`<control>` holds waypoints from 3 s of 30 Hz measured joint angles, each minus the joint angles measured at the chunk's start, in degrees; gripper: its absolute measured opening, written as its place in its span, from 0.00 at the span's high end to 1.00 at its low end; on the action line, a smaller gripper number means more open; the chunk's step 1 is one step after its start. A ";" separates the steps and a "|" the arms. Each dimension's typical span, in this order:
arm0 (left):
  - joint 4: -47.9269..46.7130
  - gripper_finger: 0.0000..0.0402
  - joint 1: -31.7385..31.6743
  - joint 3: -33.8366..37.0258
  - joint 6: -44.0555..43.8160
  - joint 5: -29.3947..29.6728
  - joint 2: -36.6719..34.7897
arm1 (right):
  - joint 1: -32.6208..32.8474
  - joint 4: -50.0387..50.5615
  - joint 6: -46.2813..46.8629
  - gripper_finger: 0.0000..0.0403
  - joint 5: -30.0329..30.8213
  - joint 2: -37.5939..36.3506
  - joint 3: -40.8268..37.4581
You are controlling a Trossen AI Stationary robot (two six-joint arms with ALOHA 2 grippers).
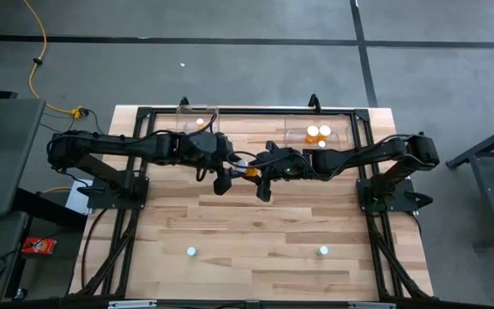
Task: Pick and place medicine bottles into bin by pill shape (circle, oval)
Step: Put the large orange pill bottle into the right transparent bin
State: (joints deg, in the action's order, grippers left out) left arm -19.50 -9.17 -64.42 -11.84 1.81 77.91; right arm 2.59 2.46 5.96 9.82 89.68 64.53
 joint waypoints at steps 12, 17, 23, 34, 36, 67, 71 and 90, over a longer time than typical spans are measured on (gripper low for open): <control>-3.32 0.39 -0.74 -1.88 2.16 -2.36 -3.96 | -2.51 10.52 -3.28 0.55 0.16 -7.06 -0.02; -6.50 0.35 -0.72 -3.52 4.96 -1.67 -8.48 | -4.53 16.70 -3.21 0.56 0.17 -12.57 -0.90; 2.39 0.35 0.04 3.76 0.58 0.29 -16.45 | -4.87 8.38 1.78 0.56 0.15 -20.91 -10.55; 46.48 0.36 5.68 30.88 -3.02 4.95 -26.18 | -2.05 -30.94 9.22 0.56 0.07 -30.18 -31.61; 48.15 0.36 5.93 32.58 -4.04 5.34 -26.18 | -1.68 -31.59 8.56 0.56 0.12 -30.21 -31.62; 48.03 0.36 5.90 32.89 -6.19 4.85 -26.18 | -17.35 27.67 17.94 0.56 16.48 -26.25 -6.97; 47.57 0.36 5.90 32.89 -6.19 4.84 -26.18 | -26.69 35.25 24.78 0.56 8.79 -23.39 -7.67; 47.59 0.36 5.88 32.87 -6.08 5.35 -26.16 | -35.93 29.49 13.57 0.56 -4.02 -4.54 -13.99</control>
State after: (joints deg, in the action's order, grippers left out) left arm 28.09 -3.29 -31.55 -17.91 7.16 51.75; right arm -33.34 31.94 19.53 5.80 85.14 50.54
